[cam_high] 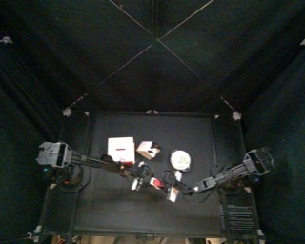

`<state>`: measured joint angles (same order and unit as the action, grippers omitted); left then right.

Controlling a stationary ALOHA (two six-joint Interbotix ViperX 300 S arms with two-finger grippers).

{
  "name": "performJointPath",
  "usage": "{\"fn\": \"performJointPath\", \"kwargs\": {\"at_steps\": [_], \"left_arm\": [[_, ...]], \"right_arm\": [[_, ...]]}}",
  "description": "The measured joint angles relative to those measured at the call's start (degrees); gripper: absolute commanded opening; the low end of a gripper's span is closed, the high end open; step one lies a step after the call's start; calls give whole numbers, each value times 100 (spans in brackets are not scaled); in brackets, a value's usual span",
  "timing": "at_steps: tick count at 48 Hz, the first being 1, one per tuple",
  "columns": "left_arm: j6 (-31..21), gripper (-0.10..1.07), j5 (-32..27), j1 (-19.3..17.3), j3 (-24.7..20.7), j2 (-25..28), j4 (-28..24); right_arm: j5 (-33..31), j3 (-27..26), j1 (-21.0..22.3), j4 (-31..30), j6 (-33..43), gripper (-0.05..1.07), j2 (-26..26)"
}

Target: Separate salmon from rice

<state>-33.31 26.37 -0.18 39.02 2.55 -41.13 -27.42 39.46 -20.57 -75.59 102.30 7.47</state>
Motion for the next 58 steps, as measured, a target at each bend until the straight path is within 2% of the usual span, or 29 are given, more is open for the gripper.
{"fn": "performJointPath", "kwargs": {"at_steps": [17,58], "left_arm": [[0,58,0,-9,62,-18,0],[0,57,0,-132,492,-466,9]], "right_arm": [[0,0,18,79,-35,45,0],[9,9,18,220,-62,44,-9]]}}
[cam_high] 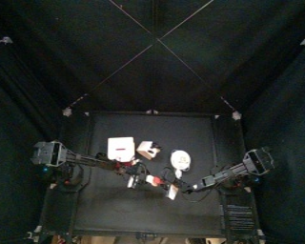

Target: Separate salmon from rice

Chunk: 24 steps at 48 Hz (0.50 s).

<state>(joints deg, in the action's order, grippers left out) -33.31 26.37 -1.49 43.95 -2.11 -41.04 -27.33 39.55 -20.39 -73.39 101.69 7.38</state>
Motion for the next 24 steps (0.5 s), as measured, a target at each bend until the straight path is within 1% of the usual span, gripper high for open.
{"fn": "performJointPath", "kwargs": {"at_steps": [13,24], "left_arm": [[9,57,0,-9,237,-255,0],[9,57,0,-18,272,-308,0]], "right_arm": [[0,53,0,79,0,44,0],[0,53,9,97,0,44,0]]}}
